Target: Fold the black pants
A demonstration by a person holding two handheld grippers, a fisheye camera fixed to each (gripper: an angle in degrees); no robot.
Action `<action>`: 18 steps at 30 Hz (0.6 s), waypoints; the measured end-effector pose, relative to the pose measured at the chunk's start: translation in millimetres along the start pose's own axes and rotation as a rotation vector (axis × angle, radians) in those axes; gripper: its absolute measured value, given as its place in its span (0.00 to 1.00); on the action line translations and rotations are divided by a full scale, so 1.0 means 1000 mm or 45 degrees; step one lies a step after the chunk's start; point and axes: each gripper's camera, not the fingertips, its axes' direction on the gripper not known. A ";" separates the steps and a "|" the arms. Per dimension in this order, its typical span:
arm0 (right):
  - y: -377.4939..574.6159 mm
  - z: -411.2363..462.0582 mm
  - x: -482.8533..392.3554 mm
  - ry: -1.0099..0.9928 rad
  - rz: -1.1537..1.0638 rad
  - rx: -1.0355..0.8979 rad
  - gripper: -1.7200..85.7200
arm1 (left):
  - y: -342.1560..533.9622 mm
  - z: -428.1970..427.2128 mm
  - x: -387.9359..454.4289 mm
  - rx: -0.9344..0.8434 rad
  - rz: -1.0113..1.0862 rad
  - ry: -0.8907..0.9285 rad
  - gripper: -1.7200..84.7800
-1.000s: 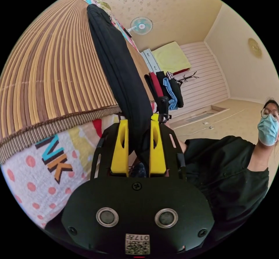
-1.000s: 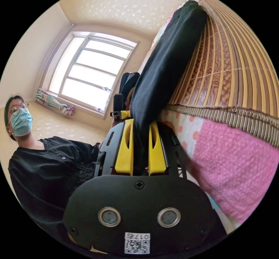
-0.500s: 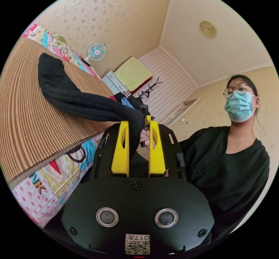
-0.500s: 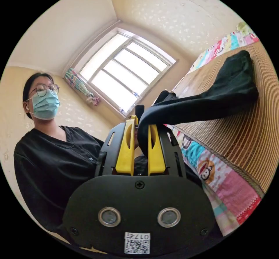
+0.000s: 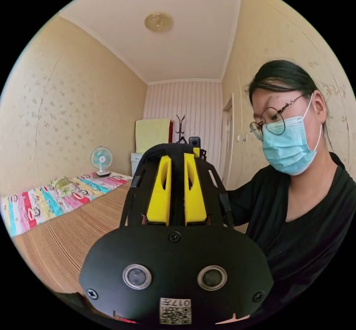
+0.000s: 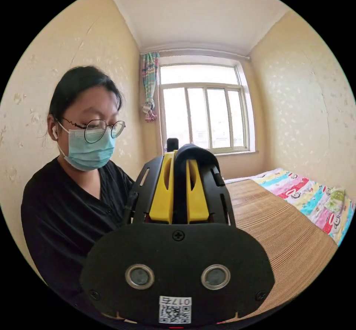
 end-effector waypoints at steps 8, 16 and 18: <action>-0.084 -0.005 -0.027 0.169 -0.039 0.104 0.02 | -0.096 0.033 0.004 -0.069 -0.001 -0.053 0.08; -0.075 0.027 0.113 0.395 0.238 0.022 0.02 | -0.068 0.106 -0.148 -0.169 -0.380 -0.218 0.08; -0.065 0.037 0.156 0.451 0.360 0.015 0.02 | -0.055 0.121 -0.189 -0.187 -0.514 -0.254 0.08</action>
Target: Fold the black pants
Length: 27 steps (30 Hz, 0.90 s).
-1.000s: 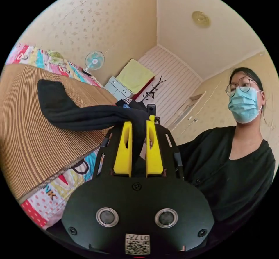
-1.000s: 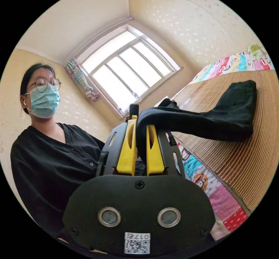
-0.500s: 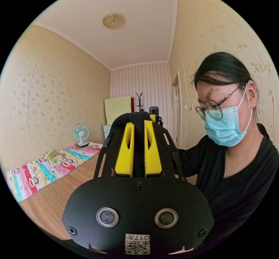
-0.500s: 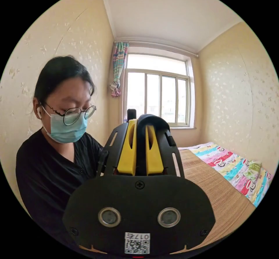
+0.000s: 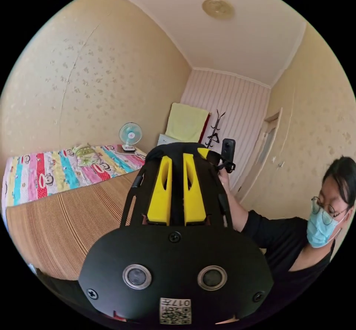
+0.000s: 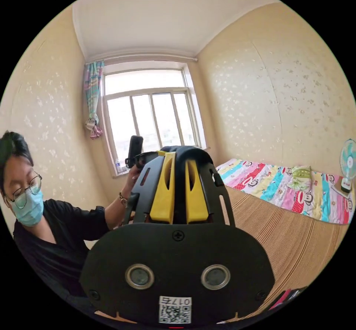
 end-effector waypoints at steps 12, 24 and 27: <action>0.106 0.105 0.113 0.186 0.164 -0.347 0.02 | 0.109 0.108 -0.125 -0.316 -0.131 -0.169 0.08; 0.373 0.080 0.101 0.005 0.521 -0.443 0.05 | 0.369 0.132 -0.123 -0.475 -0.343 0.021 0.08; 0.415 0.080 0.100 0.071 0.643 -0.485 0.08 | 0.402 0.136 -0.131 -0.567 -0.416 -0.031 0.08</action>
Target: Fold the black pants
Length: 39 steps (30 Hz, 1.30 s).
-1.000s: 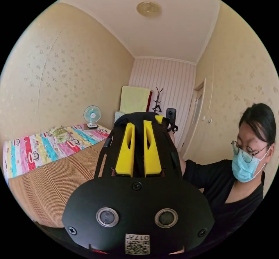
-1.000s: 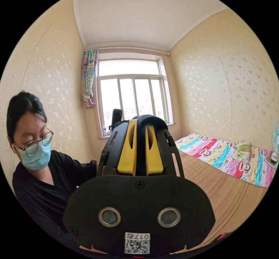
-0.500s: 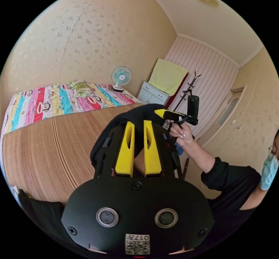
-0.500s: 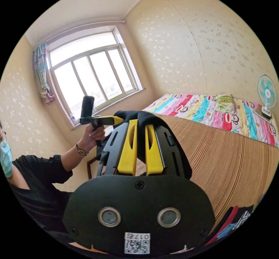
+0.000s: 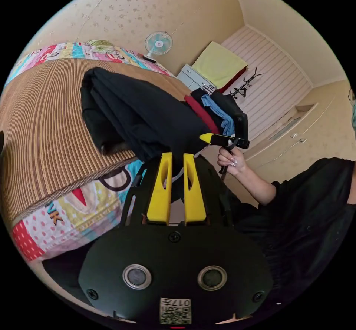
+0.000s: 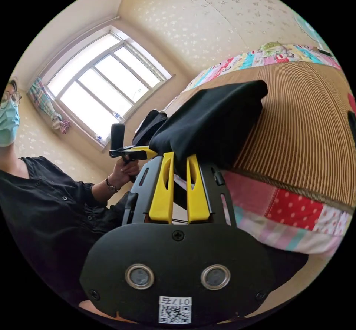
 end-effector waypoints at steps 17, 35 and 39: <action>-0.038 -0.035 0.126 -0.298 0.459 0.070 0.25 | -0.035 -0.060 -0.174 0.028 -0.505 0.616 0.28; -0.010 -0.054 0.152 -0.562 0.595 0.175 0.25 | -0.094 -0.129 -0.223 -0.004 -0.640 1.209 0.15; -0.005 -0.092 0.115 -0.278 0.471 0.412 0.24 | -0.137 -0.171 -0.223 0.006 -0.546 1.184 0.15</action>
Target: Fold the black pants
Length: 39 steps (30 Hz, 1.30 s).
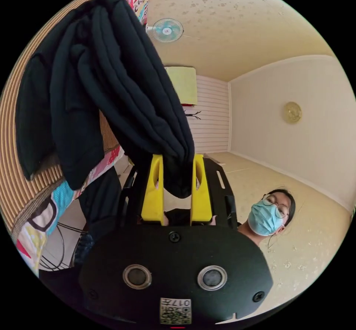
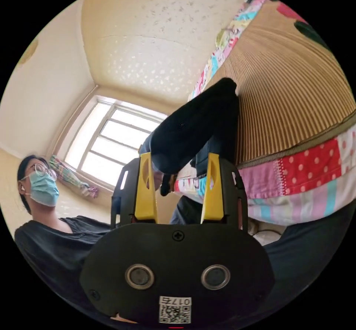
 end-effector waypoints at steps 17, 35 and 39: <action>-0.070 0.141 0.034 0.066 0.015 -0.281 0.06 | -0.032 -0.024 0.057 0.075 0.047 0.109 0.15; -0.176 0.216 0.087 0.250 -0.008 -0.327 0.05 | 0.030 0.032 -0.040 -0.159 0.023 -1.043 0.12; -0.169 0.191 0.101 0.241 0.123 -0.447 0.05 | 0.069 0.032 -0.083 0.002 0.010 -0.879 0.10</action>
